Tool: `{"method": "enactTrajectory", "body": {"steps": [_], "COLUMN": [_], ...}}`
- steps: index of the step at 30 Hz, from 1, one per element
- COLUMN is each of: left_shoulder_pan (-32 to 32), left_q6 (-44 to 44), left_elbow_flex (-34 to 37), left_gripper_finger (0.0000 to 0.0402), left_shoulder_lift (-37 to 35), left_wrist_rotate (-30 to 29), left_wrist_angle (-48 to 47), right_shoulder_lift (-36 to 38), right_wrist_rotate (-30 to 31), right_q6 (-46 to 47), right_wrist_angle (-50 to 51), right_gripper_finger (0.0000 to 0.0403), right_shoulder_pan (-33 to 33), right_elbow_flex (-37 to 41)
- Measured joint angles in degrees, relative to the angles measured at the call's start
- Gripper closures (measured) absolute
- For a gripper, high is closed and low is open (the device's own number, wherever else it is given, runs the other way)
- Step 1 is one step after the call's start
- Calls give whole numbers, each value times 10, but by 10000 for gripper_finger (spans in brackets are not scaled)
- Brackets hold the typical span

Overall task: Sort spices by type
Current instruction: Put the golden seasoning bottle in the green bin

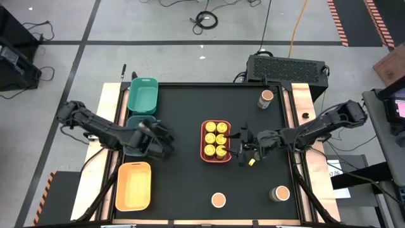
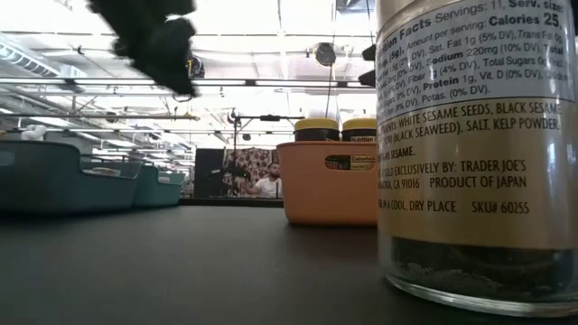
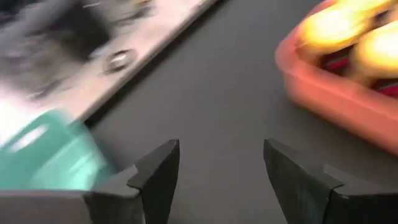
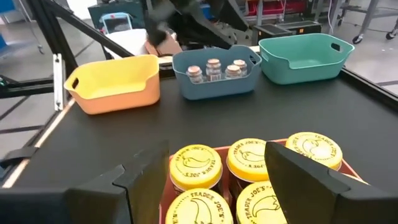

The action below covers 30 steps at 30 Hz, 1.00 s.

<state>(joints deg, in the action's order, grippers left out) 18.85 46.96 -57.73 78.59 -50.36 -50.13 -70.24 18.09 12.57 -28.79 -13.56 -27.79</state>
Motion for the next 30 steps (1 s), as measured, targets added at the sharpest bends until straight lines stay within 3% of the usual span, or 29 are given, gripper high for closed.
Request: {"method": "enactTrajectory", "body": {"steps": [3, 6, 10, 16, 22, 30], "left_shoulder_pan": [-35, -84, -151, -228, -254, -245], "left_q6": [-180, -288, -371, -434, -463, -469], "left_elbow_flex": [-1, -1, -1, -1, -1, 0], "left_gripper_finger": [166, 166, 166, 166, 166, 166], "left_shoulder_lift": [0, 0, 0, 0, 0, -10], "left_wrist_rotate": [99, 235, 352, 513, 601, 645], "left_wrist_angle": [172, 299, 401, 467, 491, 427], "right_shoulder_lift": [-14, -19, -19, -24, -20, 53], "right_wrist_rotate": [-1, -4, -5, -4, -2, 0], "right_q6": [-2, -1, 0, -1, -49, -141], "right_wrist_angle": [-15, -23, -22, 2, -6, -22], "right_gripper_finger": [145, 145, 145, 145, 145, 145], "right_shoulder_pan": [0, -5, -26, -63, -66, -45], "right_elbow_flex": [0, 0, 0, 0, 1, -29]}}
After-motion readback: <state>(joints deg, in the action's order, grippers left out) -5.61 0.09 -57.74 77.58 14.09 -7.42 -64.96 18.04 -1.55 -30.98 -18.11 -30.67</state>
